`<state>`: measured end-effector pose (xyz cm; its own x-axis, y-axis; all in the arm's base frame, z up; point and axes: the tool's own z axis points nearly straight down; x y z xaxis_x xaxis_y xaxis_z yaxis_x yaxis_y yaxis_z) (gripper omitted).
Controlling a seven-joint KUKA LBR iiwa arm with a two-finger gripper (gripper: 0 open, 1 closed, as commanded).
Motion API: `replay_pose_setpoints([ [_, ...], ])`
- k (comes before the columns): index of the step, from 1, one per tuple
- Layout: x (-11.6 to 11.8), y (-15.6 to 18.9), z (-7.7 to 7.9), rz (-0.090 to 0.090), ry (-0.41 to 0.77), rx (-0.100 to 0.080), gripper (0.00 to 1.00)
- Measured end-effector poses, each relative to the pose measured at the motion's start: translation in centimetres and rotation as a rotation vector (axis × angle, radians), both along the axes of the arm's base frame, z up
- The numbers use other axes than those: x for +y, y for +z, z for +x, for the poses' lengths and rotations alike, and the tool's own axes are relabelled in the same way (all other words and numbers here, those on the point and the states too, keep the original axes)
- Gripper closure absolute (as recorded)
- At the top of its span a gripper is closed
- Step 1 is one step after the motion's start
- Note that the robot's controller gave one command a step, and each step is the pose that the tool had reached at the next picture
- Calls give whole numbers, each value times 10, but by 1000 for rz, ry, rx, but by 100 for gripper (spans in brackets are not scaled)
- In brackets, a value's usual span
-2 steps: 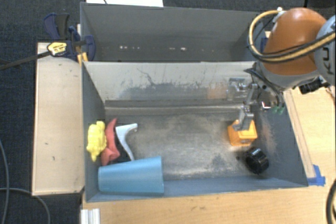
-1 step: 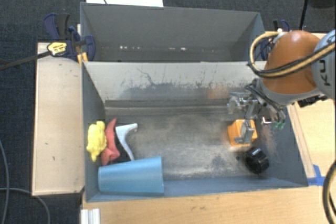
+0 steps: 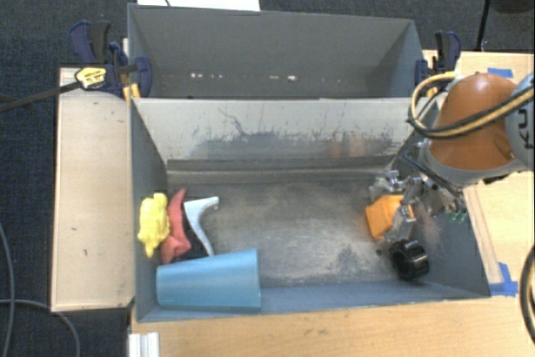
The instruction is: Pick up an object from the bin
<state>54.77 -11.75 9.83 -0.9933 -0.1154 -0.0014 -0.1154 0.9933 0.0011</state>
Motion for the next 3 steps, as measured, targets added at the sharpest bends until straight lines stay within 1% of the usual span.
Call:
replay_pose_setpoints([
  [1, 0, 0, 0, 0, 1, 0, 100],
  [2, -11, 40, 4, 1, 2, 7, 100],
  [3, -9, 110, 2, 0, -37, 2, 100],
])
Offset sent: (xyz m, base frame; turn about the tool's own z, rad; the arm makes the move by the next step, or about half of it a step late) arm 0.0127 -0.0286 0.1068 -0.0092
